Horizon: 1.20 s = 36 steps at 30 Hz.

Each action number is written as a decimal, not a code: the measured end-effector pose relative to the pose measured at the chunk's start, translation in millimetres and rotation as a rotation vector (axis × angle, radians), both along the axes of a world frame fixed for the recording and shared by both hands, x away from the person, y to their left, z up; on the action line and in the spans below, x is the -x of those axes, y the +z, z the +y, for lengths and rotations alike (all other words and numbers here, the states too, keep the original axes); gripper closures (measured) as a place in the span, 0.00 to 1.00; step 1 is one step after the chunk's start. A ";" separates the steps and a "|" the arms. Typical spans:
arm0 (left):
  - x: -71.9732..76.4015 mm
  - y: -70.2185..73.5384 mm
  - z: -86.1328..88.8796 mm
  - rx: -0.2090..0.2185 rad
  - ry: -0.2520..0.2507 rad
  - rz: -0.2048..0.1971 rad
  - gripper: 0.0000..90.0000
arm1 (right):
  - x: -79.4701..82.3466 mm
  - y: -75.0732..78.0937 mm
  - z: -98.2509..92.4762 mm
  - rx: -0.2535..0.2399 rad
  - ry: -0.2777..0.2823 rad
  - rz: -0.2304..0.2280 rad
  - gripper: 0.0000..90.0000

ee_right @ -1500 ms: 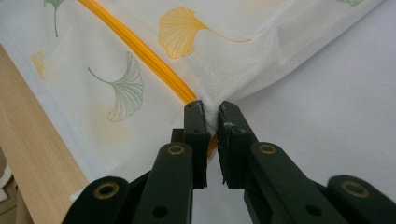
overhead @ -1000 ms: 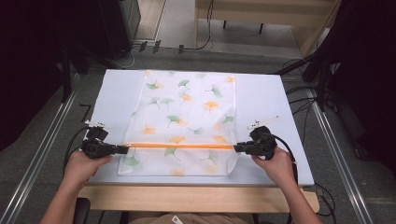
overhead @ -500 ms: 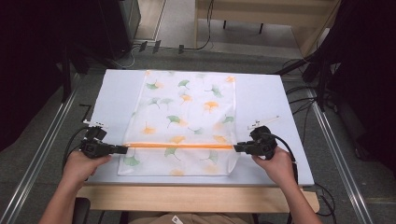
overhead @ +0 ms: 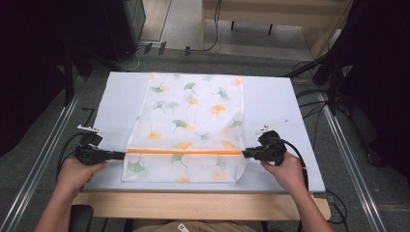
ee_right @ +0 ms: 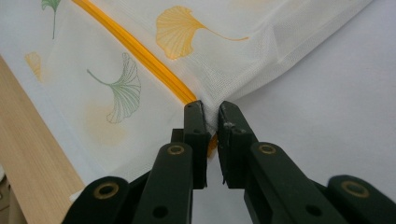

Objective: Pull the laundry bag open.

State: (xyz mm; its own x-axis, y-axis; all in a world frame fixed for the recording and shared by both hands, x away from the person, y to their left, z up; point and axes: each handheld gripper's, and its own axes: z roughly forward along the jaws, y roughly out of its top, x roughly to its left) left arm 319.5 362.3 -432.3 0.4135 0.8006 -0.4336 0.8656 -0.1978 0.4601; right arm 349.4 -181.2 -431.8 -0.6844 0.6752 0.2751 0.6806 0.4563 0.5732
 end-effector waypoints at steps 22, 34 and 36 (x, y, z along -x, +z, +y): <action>-0.1 -2.5 -17.7 -0.013 -0.053 -0.016 0.92 | -7.4 -9.9 -14.2 -0.049 -0.041 0.016 0.80; -0.6 0.6 -20.9 -0.041 -0.047 -0.129 0.47 | -4.4 -7.2 -8.7 -0.094 -0.014 -0.083 0.48; -0.7 1.3 -20.7 -0.045 -0.041 -0.150 0.42 | -4.5 -7.6 -8.5 -0.094 -0.011 -0.095 0.47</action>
State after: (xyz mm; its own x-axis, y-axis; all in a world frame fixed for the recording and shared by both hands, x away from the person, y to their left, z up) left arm 320.1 341.6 -431.0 0.5034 0.7990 -0.3289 0.7786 -0.2544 0.5737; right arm 353.8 -189.7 -439.4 -0.7030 0.6572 0.2720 0.6261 0.3903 0.6750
